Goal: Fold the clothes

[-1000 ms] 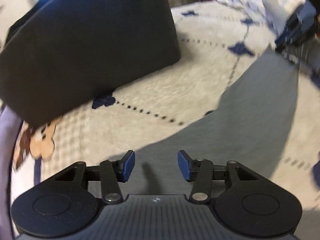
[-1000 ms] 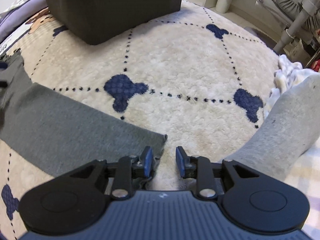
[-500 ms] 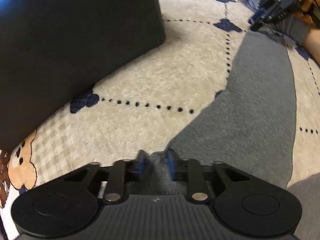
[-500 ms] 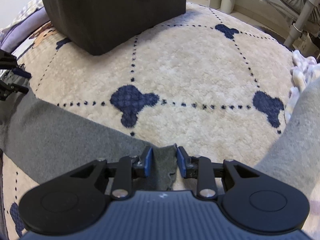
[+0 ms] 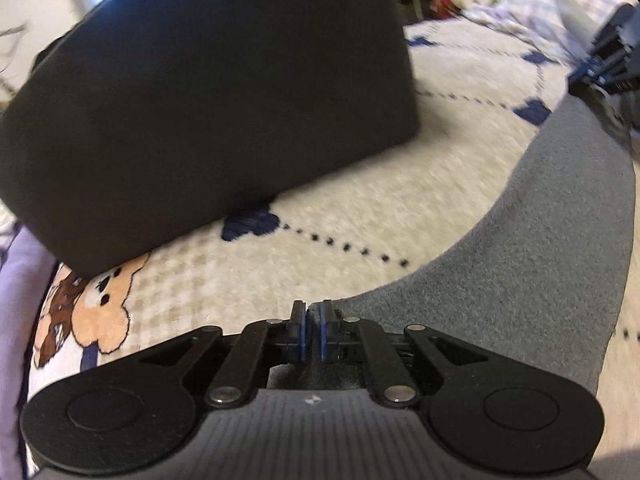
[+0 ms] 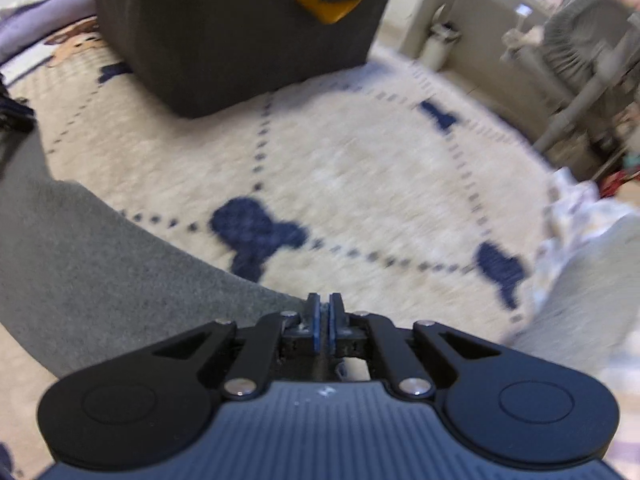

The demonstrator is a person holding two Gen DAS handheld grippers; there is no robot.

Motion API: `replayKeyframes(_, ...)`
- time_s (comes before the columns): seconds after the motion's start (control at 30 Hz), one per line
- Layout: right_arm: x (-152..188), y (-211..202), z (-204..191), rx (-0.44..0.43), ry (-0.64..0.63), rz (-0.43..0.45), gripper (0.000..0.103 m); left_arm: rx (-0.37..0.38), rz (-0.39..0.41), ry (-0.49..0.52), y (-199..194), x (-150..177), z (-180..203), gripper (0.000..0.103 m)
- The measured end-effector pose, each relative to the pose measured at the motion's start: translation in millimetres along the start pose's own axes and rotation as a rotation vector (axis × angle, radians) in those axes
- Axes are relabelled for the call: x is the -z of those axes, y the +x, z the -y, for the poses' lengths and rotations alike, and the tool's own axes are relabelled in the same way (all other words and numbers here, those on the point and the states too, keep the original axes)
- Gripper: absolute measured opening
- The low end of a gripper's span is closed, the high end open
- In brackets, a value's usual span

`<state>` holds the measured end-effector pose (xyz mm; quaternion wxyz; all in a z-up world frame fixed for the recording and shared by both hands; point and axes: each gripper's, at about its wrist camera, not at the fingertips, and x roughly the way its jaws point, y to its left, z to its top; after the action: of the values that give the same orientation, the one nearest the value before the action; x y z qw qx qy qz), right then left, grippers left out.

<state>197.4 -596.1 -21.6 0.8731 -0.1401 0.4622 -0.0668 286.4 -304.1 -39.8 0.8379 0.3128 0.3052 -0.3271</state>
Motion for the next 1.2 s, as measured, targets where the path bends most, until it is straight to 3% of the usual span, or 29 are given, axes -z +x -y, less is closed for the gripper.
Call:
replayKeyframes(0.33,-10.8,23.0,-9.9,0.211,-0.106,-0.016,0.000,-0.130,0.019,-0.043,20.0,4.8,19.8,0.008)
replayKeyframes(0.43,-8.8,37.0,-14.7,0.199,-0.083,-0.072,0.001,-0.160,0.012,-0.034,17.9,1.4,21.3,0.028)
replayKeyframes(0.5,-8.9,37.6,-20.4,0.239,-0.089,-0.064,0.013,-0.140,0.022,-0.057,11.4,-1.6,17.4,0.063)
replayKeyframes(0.53,-11.0,33.6,-19.7,0.251,-0.072,-0.054,0.020,-0.118,0.043,-0.106,0.7,-4.4,10.1,0.071)
replayKeyframes(0.57,-13.1,29.5,-19.0,0.263,-0.056,-0.045,0.035,-0.117,0.064,-0.149,-7.6,-5.2,5.5,0.081)
replayKeyframes(0.63,-17.2,16.1,-14.5,0.272,-0.008,-0.011,0.046,-0.131,0.105,-0.239,-26.7,-5.7,-5.0,0.081)
replayKeyframes(0.7,-21.4,-4.4,-9.7,0.267,0.058,0.032,0.066,-0.143,0.108,-0.305,-41.6,-3.3,-12.7,0.083)
replayKeyframes(0.83,-23.8,-43.0,-19.3,0.144,0.157,0.065,0.067,-0.161,0.040,-0.504,-87.3,23.9,-34.4,0.084)
replayKeyframes(0.97,-16.3,-76.9,-55.8,0.009,0.160,0.060,0.067,-0.176,-0.088,-0.548,-127.0,65.2,-36.6,0.085)
replayKeyframes(1.1,1.2,-109.1,-99.2,-0.087,0.097,0.026,0.067,-0.186,-0.177,-0.551,-173.4,111.1,-26.4,0.098)
replayKeyframes(1.2,20.2,-133.0,-123.9,-0.179,0.100,-0.037,0.067,-0.166,-0.229,-0.632,-214.5,155.8,-21.5,0.098)
